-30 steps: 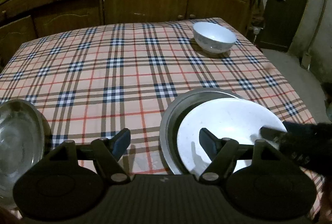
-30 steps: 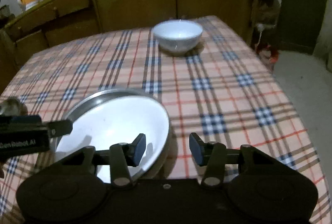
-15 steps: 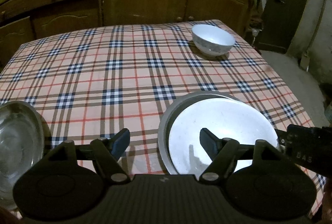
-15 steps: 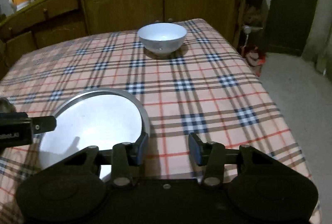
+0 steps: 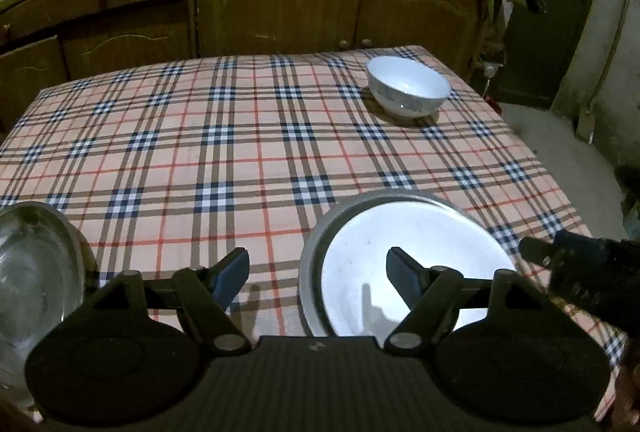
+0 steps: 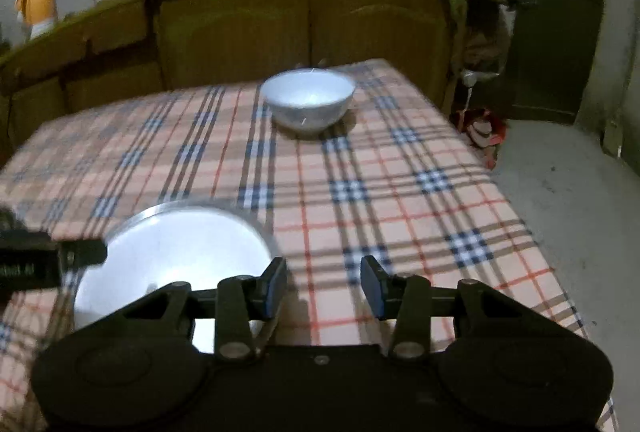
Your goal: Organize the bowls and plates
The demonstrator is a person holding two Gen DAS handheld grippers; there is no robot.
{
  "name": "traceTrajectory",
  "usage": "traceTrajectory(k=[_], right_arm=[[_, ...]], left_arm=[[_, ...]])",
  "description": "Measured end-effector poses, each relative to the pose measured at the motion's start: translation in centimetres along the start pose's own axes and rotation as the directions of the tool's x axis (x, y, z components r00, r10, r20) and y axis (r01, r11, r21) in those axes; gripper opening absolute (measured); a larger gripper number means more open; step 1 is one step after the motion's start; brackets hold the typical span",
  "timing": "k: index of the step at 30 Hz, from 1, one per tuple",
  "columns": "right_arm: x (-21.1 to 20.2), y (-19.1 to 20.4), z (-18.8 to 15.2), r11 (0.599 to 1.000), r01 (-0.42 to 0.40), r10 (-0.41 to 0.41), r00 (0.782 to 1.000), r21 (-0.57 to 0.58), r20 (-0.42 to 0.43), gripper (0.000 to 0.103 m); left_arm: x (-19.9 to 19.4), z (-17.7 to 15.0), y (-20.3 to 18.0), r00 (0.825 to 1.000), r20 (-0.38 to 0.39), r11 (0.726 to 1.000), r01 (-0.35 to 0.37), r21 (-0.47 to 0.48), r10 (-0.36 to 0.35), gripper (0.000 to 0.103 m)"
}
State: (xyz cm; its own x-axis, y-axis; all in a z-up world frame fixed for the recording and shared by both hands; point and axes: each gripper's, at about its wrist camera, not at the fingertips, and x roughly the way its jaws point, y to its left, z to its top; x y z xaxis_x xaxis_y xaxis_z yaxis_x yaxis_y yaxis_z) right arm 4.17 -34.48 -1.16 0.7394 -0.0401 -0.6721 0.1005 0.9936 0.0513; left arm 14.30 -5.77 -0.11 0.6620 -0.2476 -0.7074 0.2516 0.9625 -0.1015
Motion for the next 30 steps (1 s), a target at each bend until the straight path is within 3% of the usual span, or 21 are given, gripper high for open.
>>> traceTrajectory(k=[10, 17, 30], right_arm=[[0.3, -3.2, 2.5, 0.991, -0.091, 0.087, 0.995, 0.101, 0.043, 0.057], [1.3, -4.6, 4.1, 0.987, -0.111, 0.104, 0.993, 0.12, 0.059, 0.059], [5.2, -6.3, 8.9, 0.984, -0.13, 0.118, 0.988, 0.125, 0.095, 0.06]], left_arm=[[0.2, 3.3, 0.5, 1.0, 0.03, 1.0, -0.006, -0.003, 0.006, 0.08], [1.3, 5.6, 0.8, 0.999, 0.03, 1.0, -0.026, 0.003, 0.026, 0.081], [6.0, 10.4, -2.2, 1.0, 0.03, 0.994, -0.008, 0.105, 0.005, 0.081]])
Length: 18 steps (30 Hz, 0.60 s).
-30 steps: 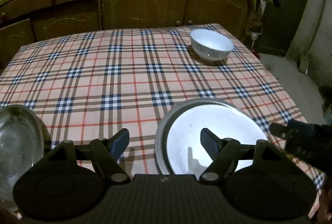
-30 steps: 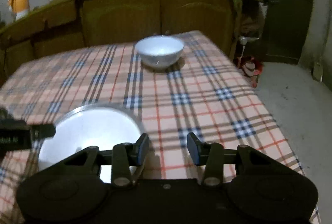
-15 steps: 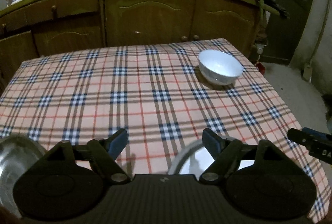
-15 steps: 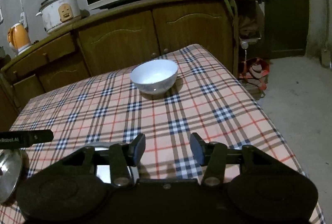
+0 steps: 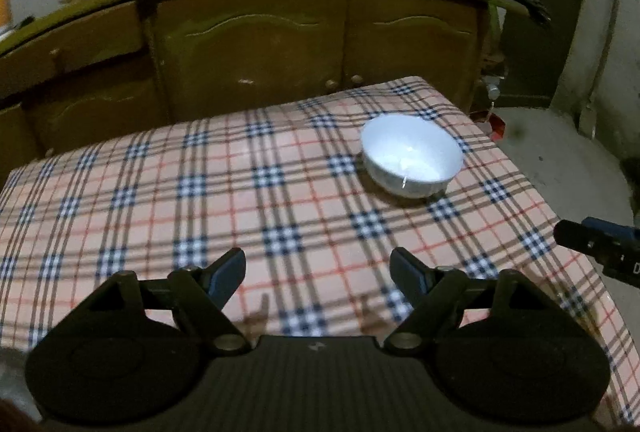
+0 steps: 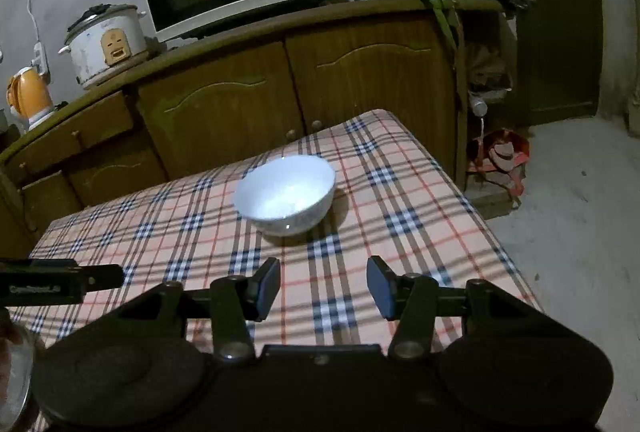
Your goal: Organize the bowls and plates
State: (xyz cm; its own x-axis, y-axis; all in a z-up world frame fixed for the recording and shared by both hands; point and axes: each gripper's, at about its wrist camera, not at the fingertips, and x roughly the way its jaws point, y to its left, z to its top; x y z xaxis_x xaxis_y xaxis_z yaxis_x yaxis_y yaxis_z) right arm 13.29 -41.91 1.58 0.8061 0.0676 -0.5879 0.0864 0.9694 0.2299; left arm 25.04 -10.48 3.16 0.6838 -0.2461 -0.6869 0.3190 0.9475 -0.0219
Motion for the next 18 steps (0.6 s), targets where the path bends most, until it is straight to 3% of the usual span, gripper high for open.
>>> traceTrajectory(k=[13, 18], right_arm=[[8.6, -1.7, 4.9, 0.998, -0.01, 0.011, 1.0, 0.063, -0.005, 0.06], [13.1, -2.0, 6.3, 0.997, -0.005, 0.009, 0.999, 0.08, -0.053, 0.06]], left_arm=[[8.7, 5.6, -1.4, 1.0, -0.017, 1.0, 0.012, -0.013, -0.013, 0.081], [11.9, 7.2, -2.1, 0.999, -0.033, 1.0, 0.018, 0.003, -0.018, 0.08]])
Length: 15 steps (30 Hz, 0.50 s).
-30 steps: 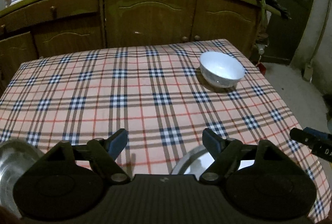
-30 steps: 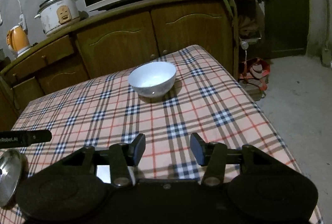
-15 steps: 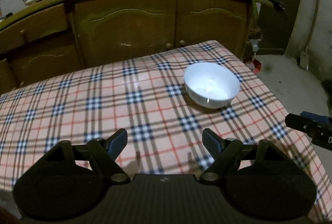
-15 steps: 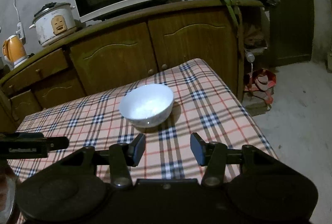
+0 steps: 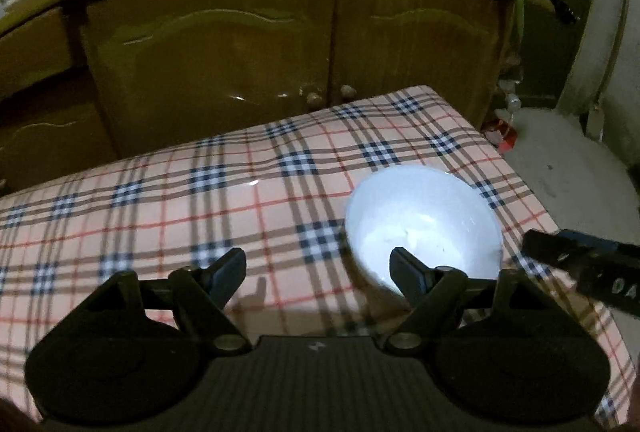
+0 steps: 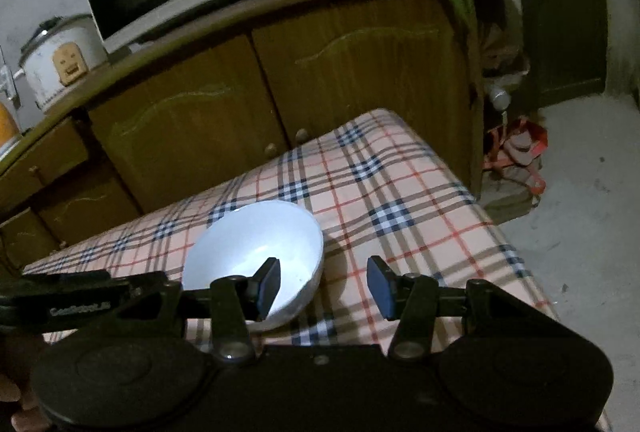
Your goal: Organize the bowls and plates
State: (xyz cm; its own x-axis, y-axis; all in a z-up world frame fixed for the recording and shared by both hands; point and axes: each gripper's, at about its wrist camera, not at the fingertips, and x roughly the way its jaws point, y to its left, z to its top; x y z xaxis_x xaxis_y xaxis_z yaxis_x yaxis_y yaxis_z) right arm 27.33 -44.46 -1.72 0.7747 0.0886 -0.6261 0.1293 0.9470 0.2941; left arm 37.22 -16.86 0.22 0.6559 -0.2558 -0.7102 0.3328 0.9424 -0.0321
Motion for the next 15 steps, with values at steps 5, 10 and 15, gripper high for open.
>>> traceTrajectory(k=[5, 10, 15], right_arm=[[4.2, 0.1, 0.0, 1.0, 0.012, -0.011, 0.998, 0.013, -0.063, 0.06], [7.2, 0.2, -0.4, 1.0, 0.02, -0.018, 0.995, 0.017, -0.099, 0.06], [9.3, 0.2, -1.0, 0.999, -0.001, 0.006, 0.994, 0.047, -0.11, 0.045]], left_arm=[[3.6, 0.7, -0.4, 0.999, -0.043, 1.0, -0.016, 0.011, 0.016, 0.071], [6.8, 0.6, -0.3, 0.995, -0.1, 1.0, 0.014, -0.009, -0.015, 0.061], [7.7, 0.7, -0.2, 0.995, -0.059, 0.996, 0.079, -0.046, -0.082, 0.047]])
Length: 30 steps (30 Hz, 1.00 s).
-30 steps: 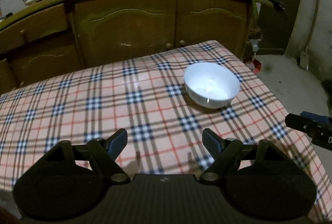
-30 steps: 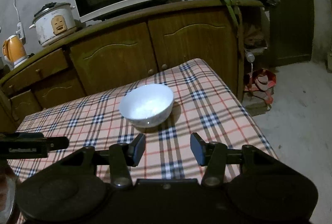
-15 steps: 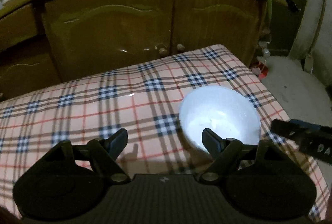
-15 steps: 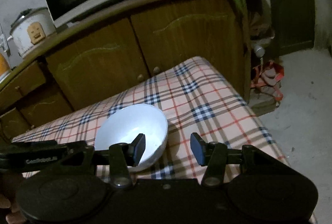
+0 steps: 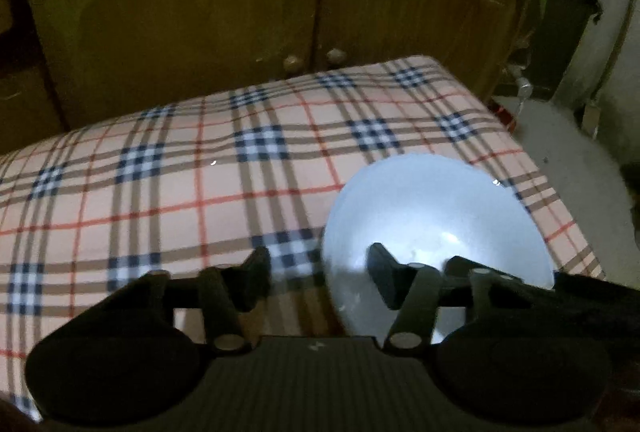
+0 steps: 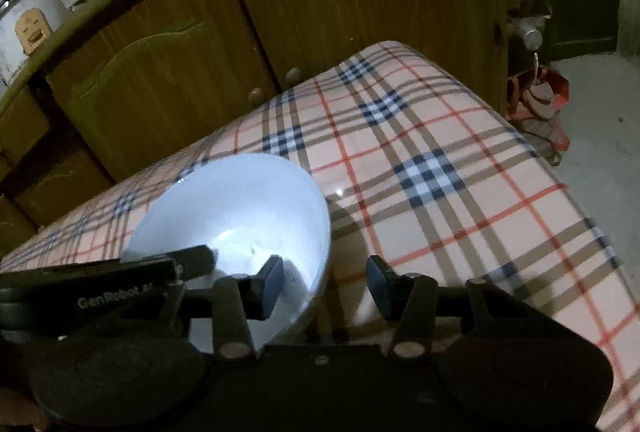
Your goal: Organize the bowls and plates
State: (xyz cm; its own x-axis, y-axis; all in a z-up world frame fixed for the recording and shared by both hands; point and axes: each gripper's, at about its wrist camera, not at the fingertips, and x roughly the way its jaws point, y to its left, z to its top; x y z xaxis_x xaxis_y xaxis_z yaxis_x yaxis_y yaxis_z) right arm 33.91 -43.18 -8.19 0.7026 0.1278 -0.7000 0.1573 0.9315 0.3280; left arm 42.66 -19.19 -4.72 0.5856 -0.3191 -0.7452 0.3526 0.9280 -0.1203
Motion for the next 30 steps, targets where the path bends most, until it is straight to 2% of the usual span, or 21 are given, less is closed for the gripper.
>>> traceTrajectory(k=[1, 2, 3, 7, 16, 30], right_arm=[[0.1, 0.0, 0.0, 0.999, -0.029, 0.029, 1.0, 0.014, 0.0, 0.036], [0.2, 0.1, 0.0, 0.998, -0.053, 0.053, 0.999, 0.022, -0.004, 0.033], [0.1, 0.4, 0.1, 0.999, -0.041, 0.041, 0.999, 0.018, -0.004, 0.032], [-0.3, 0.0, -0.4, 0.997, -0.057, 0.057, 0.998, 0.061, -0.011, 0.029], [-4.4, 0.7, -2.3, 0.998, -0.058, 0.057, 0.998, 0.037, 0.009, 0.029], [-17.1, 1.1, -4.0, 0.999, -0.044, 0.042, 0.99, 0.01, 0.137, 0.029]], left_arm=[[0.1, 0.1, 0.0, 0.999, -0.003, 0.999, 0.033, -0.006, -0.033, 0.042], [0.0, 0.0, -0.1, 0.998, -0.002, 0.998, 0.057, -0.005, -0.057, 0.03], [0.0, 0.0, -0.4, 0.998, 0.001, 0.998, 0.058, 0.01, -0.058, 0.028], [-0.5, -0.5, -0.5, 0.998, -0.01, 0.998, 0.062, 0.007, -0.062, 0.027], [-4.5, -2.3, -1.9, 0.999, 0.005, 0.998, 0.035, 0.044, -0.036, 0.027], [-14.9, -4.3, -6.8, 0.991, 0.121, 0.995, 0.04, 0.092, -0.051, 0.027]])
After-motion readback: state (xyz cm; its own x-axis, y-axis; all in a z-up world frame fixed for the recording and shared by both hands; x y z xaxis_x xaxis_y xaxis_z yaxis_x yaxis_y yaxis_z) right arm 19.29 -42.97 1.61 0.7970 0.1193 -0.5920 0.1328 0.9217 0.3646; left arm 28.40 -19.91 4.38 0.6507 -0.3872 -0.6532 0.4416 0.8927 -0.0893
